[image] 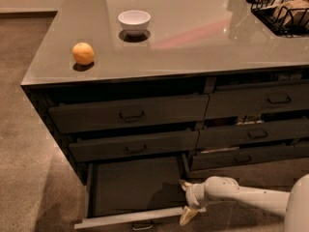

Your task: Close bottom drawer

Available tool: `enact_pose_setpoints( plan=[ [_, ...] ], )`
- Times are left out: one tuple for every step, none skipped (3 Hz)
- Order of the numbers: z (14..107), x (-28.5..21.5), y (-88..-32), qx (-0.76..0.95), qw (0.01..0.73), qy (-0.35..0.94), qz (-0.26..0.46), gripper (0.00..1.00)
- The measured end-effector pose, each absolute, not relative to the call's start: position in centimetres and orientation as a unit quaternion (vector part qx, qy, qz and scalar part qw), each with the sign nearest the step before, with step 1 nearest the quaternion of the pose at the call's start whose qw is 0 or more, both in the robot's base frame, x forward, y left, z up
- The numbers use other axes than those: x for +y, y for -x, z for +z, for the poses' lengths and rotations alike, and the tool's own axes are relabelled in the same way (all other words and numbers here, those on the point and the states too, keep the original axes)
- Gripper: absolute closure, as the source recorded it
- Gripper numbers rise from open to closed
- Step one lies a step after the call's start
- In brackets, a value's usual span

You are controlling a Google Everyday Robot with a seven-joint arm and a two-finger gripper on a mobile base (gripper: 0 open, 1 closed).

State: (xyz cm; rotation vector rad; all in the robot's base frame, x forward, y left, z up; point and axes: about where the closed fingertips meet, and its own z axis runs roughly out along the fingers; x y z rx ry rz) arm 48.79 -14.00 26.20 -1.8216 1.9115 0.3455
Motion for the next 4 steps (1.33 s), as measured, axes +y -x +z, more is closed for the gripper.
enact_pose_setpoints(
  plan=[
    [26.2, -14.0, -48.8, 0.697, 0.237, 0.665, 0.126, 0.00],
    [21.8, -12.8, -48.8, 0.678, 0.251, 0.678, 0.129, 0.00],
    [18.9, -11.9, -48.6, 0.665, 0.258, 0.688, 0.135, 0.00],
    [18.0, -10.9, -48.8, 0.658, 0.264, 0.691, 0.139, 0.19]
  ],
)
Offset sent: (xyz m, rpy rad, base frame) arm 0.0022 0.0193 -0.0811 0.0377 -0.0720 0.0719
